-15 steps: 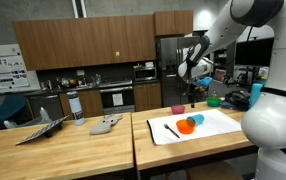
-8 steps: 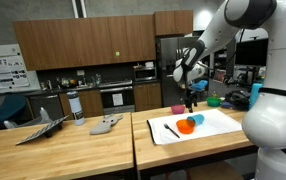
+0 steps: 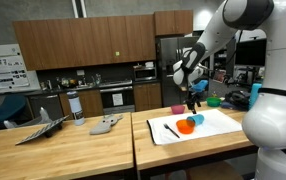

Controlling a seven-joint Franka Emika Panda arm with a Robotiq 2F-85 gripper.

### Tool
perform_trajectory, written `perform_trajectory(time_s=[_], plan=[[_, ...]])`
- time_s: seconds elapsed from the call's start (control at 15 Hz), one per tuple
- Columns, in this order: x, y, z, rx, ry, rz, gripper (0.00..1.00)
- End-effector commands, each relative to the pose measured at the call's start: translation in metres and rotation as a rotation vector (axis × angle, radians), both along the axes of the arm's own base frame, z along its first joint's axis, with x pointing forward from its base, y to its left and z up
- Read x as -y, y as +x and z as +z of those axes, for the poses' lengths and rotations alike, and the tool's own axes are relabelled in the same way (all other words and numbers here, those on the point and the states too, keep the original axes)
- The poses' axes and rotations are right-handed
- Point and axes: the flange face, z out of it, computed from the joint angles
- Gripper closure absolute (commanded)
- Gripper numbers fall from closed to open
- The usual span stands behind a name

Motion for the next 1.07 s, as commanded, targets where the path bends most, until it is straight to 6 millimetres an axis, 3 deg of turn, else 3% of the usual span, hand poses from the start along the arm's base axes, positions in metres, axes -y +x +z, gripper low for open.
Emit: perform_trajectory(time_s=[0.0, 0.33, 1.0], plan=[[-0.017, 0.008, -0.003, 0.003, -0.04, 0.003, 0.0], [-0.032, 0.013, -0.011, -0.002, -0.077, 0.007, 0.0], [-0.041, 0.022, -0.021, -0.004, -0.134, 0.001, 0.0]])
